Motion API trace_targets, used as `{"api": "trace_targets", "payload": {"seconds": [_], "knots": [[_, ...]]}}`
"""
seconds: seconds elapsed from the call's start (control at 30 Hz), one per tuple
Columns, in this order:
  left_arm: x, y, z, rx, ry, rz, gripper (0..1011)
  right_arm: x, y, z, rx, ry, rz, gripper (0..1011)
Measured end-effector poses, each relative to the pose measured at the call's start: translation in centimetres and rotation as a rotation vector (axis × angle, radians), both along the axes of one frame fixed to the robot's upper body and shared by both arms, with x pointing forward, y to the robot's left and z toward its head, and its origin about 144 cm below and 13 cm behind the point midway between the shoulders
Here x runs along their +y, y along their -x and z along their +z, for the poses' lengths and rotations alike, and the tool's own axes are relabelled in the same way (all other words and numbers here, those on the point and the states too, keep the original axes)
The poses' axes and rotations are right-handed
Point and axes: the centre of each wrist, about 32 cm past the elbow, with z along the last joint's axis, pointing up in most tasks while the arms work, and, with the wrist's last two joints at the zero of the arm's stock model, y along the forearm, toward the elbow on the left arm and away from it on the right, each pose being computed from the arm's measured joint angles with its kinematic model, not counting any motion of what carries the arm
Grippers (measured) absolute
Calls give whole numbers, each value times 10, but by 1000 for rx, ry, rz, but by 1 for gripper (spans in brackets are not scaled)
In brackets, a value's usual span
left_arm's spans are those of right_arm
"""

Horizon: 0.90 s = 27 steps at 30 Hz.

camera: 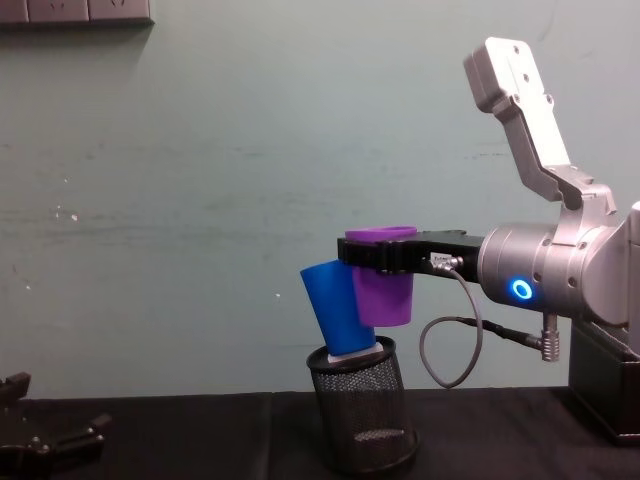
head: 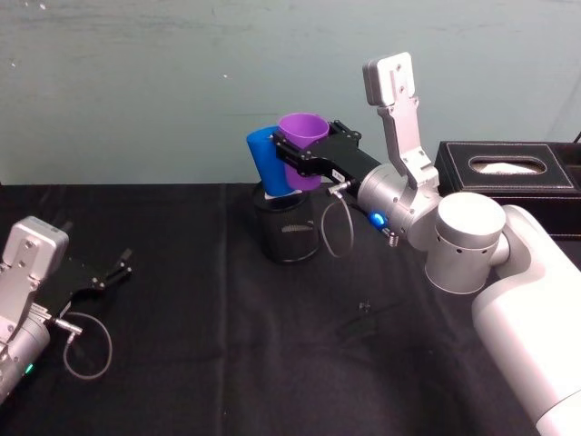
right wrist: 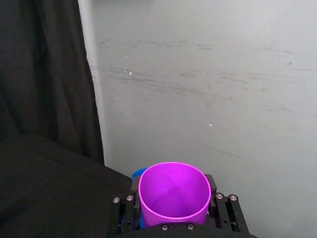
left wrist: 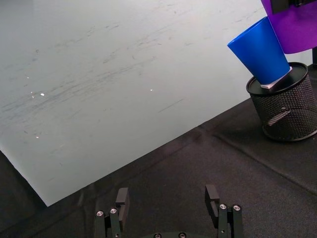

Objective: Pick up one cup with a gripper and tap it against the other cup.

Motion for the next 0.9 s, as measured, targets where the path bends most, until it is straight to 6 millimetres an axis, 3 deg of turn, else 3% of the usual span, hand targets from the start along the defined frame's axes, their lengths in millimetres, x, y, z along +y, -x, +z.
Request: {"api": "trace_targets", "payload": {"seconds": [0.9], "knots": [[0, 0, 0, 0, 0, 0, 1000, 0, 0, 0, 0, 0, 0, 734]]}}
